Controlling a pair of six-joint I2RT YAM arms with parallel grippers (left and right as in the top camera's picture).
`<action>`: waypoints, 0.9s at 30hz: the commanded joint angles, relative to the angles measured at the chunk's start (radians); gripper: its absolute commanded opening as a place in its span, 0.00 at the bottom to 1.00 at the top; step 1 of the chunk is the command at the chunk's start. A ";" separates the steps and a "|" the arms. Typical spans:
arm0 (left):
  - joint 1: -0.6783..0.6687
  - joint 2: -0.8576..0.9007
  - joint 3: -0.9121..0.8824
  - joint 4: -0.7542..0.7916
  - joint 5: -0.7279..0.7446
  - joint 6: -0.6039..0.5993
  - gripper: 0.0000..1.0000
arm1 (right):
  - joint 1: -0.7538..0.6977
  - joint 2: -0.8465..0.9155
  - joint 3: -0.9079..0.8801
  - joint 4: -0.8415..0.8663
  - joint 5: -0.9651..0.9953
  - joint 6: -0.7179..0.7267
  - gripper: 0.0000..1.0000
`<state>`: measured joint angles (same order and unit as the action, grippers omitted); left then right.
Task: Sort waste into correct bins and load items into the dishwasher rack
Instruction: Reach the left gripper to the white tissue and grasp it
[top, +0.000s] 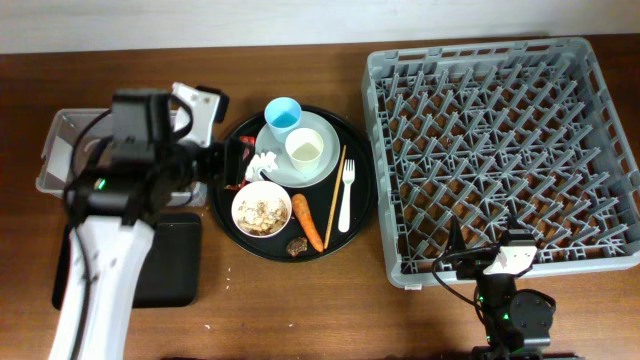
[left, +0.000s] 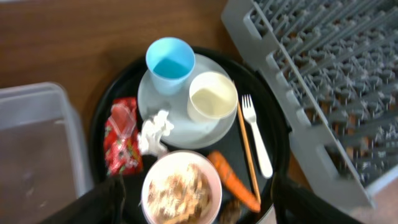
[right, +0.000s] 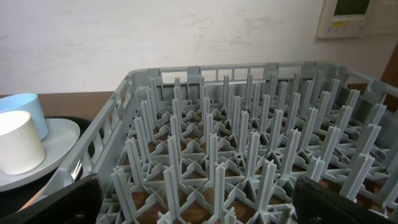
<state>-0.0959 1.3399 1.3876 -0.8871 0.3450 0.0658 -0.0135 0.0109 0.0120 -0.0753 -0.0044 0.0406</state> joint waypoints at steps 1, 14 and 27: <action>-0.003 0.154 0.016 0.028 0.039 -0.079 0.64 | -0.007 -0.008 -0.006 -0.004 0.008 -0.007 0.99; -0.146 0.527 0.016 0.217 -0.320 -0.193 0.59 | -0.007 -0.008 -0.006 -0.004 0.008 -0.007 0.99; -0.145 0.692 0.015 0.273 -0.349 -0.193 0.18 | -0.007 -0.008 -0.006 -0.004 0.008 -0.007 0.99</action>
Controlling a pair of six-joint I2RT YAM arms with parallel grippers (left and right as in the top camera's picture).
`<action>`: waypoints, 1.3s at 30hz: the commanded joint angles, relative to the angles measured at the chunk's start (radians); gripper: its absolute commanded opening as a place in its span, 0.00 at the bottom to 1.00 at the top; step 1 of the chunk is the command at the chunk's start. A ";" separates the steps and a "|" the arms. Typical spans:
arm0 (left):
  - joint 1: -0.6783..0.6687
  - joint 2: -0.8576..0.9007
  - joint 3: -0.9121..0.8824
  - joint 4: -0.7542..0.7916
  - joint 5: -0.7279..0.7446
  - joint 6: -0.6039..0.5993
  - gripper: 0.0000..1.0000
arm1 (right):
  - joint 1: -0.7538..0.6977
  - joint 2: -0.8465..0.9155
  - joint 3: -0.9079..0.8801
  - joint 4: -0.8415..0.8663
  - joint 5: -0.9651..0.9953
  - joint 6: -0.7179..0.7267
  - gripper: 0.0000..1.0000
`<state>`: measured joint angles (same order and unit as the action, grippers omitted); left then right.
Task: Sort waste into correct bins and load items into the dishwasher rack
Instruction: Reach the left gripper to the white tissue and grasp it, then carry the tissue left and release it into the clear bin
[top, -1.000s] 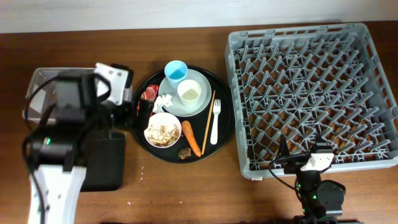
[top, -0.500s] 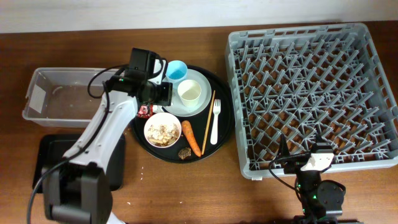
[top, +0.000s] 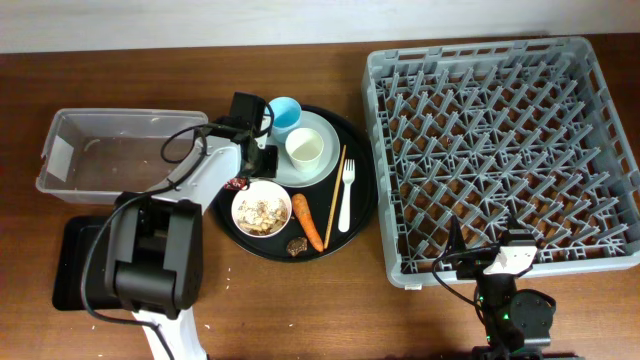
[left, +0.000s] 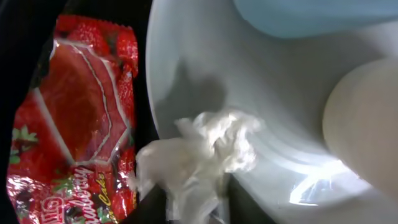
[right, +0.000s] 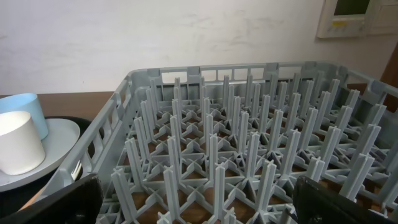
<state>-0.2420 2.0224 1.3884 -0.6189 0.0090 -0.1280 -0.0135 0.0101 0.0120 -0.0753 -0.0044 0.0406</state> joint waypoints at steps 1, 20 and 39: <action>0.001 0.008 0.014 0.005 -0.013 0.001 0.10 | -0.007 -0.007 -0.006 -0.004 0.008 -0.007 0.99; 0.365 -0.350 0.029 0.011 -0.208 0.001 0.00 | -0.007 -0.007 -0.006 -0.004 0.008 -0.007 0.99; 0.684 -0.097 0.018 0.009 -0.208 0.000 0.01 | -0.007 -0.007 -0.006 -0.004 0.008 -0.007 0.99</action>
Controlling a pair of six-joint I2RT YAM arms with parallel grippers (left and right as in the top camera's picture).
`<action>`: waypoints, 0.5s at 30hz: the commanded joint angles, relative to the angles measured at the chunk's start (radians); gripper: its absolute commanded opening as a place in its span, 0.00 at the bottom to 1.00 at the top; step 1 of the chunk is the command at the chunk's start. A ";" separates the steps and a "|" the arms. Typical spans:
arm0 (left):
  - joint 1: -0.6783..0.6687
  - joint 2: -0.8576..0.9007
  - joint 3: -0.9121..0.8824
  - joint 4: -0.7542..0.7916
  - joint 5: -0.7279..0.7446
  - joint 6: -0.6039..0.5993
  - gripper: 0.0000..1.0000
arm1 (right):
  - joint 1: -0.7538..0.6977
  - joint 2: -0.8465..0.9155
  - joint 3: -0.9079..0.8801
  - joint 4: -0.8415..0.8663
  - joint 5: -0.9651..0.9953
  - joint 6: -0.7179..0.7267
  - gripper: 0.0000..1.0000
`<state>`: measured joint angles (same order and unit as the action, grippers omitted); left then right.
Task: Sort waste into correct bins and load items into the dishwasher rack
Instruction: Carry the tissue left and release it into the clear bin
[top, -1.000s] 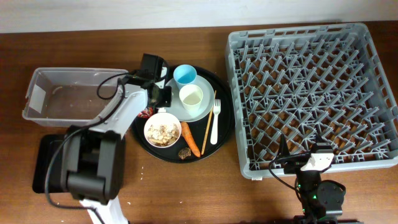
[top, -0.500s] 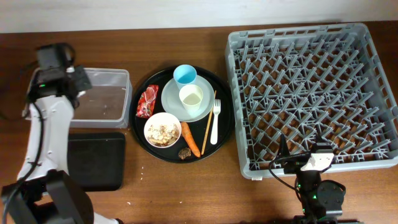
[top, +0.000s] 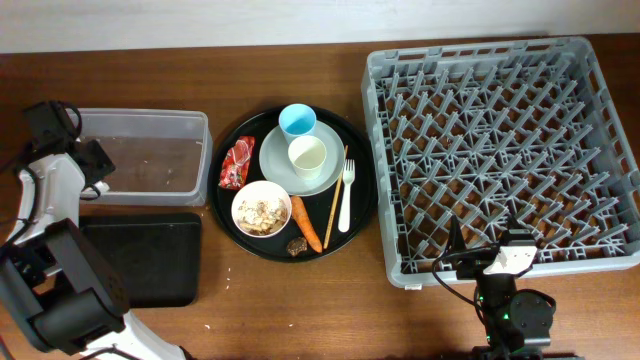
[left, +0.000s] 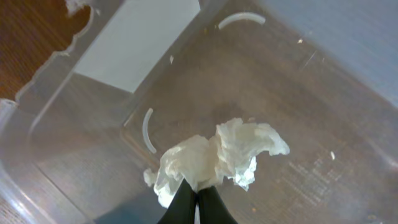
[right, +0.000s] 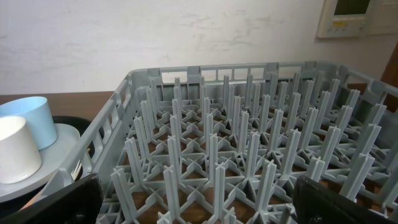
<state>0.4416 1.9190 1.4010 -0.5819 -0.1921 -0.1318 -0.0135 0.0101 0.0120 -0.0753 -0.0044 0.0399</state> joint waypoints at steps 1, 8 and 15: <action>0.000 0.007 0.005 -0.053 -0.007 0.004 0.01 | -0.007 -0.007 -0.006 -0.004 0.008 -0.006 0.99; 0.000 -0.008 0.029 -0.081 -0.043 -0.013 0.02 | -0.007 -0.007 -0.006 -0.004 0.008 -0.006 0.99; 0.000 0.013 0.021 0.121 0.020 -0.013 0.29 | -0.007 -0.007 -0.006 -0.004 0.008 -0.006 0.99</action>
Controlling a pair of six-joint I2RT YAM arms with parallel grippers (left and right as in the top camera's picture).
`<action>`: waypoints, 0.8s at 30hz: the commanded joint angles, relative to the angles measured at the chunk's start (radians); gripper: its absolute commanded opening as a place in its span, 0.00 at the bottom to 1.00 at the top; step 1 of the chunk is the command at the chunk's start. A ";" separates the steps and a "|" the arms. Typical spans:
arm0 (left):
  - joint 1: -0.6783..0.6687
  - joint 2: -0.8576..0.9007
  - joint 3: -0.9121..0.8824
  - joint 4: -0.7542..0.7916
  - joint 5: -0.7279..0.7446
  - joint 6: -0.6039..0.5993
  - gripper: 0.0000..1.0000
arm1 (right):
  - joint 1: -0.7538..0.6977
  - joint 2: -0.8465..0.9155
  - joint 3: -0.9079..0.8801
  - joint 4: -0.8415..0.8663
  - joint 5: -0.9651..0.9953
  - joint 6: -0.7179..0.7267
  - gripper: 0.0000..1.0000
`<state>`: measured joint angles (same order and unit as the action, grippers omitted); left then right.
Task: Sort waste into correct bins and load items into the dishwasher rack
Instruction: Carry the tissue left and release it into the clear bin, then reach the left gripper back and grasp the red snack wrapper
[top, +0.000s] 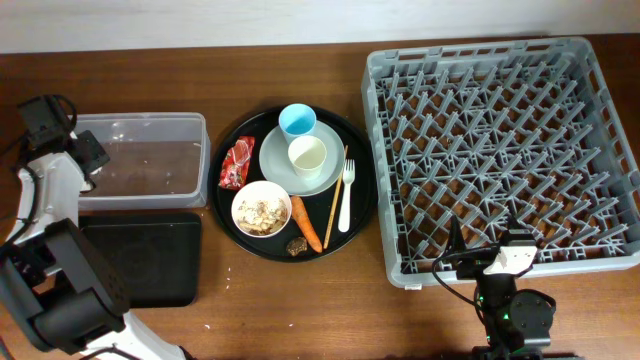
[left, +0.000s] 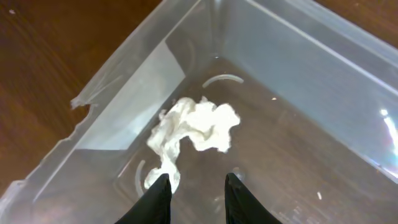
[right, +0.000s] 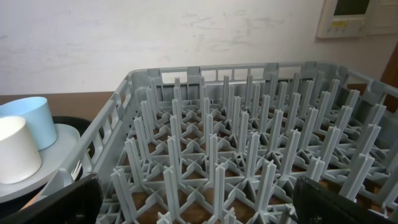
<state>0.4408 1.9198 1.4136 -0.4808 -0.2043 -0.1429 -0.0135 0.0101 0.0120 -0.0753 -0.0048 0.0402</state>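
A crumpled white napkin (left: 194, 127) lies on the floor of the clear plastic bin (top: 150, 118), near its left end. Just above it my left gripper (left: 198, 188) is open, with nothing between its black fingertips (left: 158, 194). Overhead, the left gripper (top: 86, 155) hangs over the bin's left edge. The black round tray (top: 222, 205) holds a red strawberry wrapper (top: 237, 164), a blue cup (top: 297, 121), a white cup (top: 306, 155), a bowl of scraps (top: 262, 208), a carrot (top: 307, 222), a fork (top: 346, 195) and a chopstick (top: 335, 195). At the near edge of the grey dishwasher rack (top: 372, 120), my right gripper (right: 199, 202) stands wide open.
A black rectangular bin (top: 150, 260) sits in front of the clear one. A small brown scrap (top: 296, 245) lies on the tray's near rim. The rack's upright grey pegs (right: 211, 149) fill the right wrist view, with a white wall behind.
My left gripper was shut on the napkin low inside the clear bin. Now it is open and a little higher, and the napkin lies loose on the bin floor. The right arm is unchanged.
My left gripper was open above the tray. Then it was down at the napkin beside the plate and the red wrapper. Later it held the napkin inside the clear bin at the left, and now the napkin rests there, let go.
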 joint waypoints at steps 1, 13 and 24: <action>0.001 0.008 0.010 0.024 0.034 -0.002 0.32 | -0.007 -0.007 -0.006 -0.004 0.009 -0.006 0.99; -0.594 -0.253 0.092 -0.312 0.184 0.002 0.37 | -0.007 -0.007 -0.006 -0.004 0.009 -0.006 0.99; -0.694 0.034 0.092 -0.327 0.010 0.001 0.37 | -0.007 -0.007 -0.006 -0.004 0.009 -0.006 0.99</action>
<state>-0.2531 1.9076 1.5051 -0.8078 -0.1371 -0.1432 -0.0135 0.0101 0.0120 -0.0753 -0.0044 0.0406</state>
